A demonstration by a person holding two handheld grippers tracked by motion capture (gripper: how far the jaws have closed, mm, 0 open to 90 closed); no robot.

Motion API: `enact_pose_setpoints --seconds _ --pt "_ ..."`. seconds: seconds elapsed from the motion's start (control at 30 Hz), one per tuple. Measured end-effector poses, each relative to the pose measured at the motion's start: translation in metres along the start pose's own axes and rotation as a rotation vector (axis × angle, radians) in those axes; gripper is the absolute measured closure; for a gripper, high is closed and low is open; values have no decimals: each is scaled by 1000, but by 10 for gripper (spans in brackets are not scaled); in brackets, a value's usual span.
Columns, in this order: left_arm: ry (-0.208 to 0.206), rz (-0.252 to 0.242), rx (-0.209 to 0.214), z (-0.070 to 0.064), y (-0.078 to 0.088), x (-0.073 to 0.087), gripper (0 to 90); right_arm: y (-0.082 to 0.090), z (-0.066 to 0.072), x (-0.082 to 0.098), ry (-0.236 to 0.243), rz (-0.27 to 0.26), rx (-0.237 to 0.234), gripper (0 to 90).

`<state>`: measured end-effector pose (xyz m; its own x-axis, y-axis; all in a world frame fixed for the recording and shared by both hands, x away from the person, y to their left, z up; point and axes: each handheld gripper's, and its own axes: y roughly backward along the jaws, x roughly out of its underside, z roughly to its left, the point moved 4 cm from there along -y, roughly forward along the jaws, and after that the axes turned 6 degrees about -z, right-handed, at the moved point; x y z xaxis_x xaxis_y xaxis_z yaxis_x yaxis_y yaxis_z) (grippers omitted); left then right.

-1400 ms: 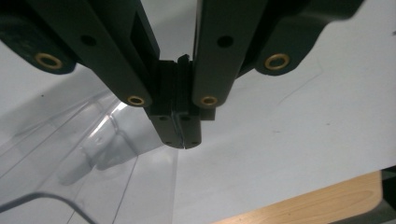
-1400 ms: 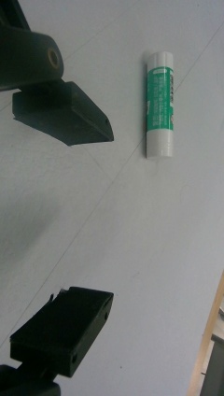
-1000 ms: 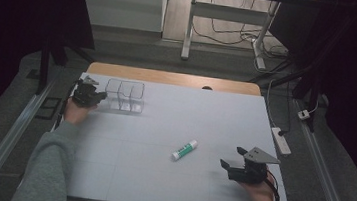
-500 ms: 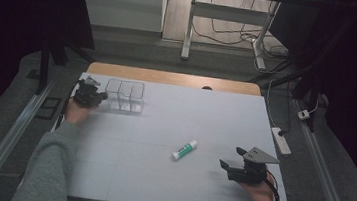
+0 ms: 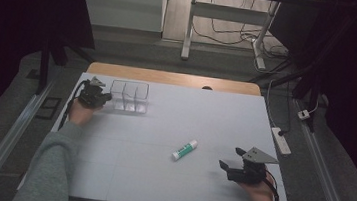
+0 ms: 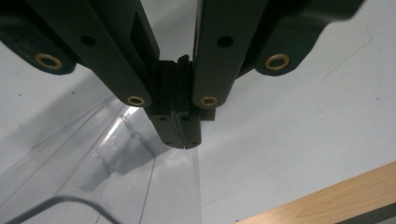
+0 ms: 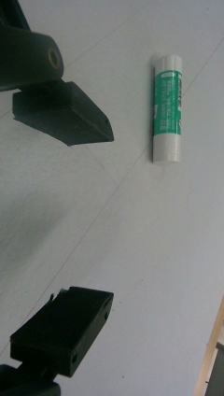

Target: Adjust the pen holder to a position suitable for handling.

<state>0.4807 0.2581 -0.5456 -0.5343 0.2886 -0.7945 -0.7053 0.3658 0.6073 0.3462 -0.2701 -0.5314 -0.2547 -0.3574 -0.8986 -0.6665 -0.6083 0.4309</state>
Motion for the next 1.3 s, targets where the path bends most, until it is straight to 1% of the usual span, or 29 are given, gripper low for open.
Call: enact_pose_setpoints --seconds 0.13,0.27,0.3,0.33,0.37,0.47,0.5,0.6,0.7,0.93,1.07,1.3 --pt "-8 1 15 -6 -3 -3 891 0 0 0 -2 4 -2 187" --pt "-13 1 19 -10 -5 -4 891 0 0 1 0 9 2 187" --pt "-15 4 21 -11 -5 -5 891 0 0 0 2 6 -4 188" --pt "-30 12 21 -15 -7 -6 891 0 0 0 -3 -2 -5 190" --pt "-30 12 21 -15 -7 -6 891 0 1 0 -3 -4 -8 192" --pt "-44 11 29 -22 -10 -9 891 0 1 0 4 3 -5 192" --pt "-51 12 31 -24 -11 -10 891 -1 1 0 0 -5 -9 192" --pt "-68 15 31 -30 -13 -13 891 -1 1 0 -3 -7 -9 192" --pt "-75 15 34 -35 -16 -15 890 -1 2 0 -2 2 -15 193" --pt "-79 9 43 -42 -20 -21 890 -1 2 1 6 14 -10 194" --pt "-72 3 50 -44 -22 -23 890 -2 2 1 1 13 -20 194" --pt "-84 1 51 -50 -26 -30 890 -4 3 1 -5 10 -20 197"
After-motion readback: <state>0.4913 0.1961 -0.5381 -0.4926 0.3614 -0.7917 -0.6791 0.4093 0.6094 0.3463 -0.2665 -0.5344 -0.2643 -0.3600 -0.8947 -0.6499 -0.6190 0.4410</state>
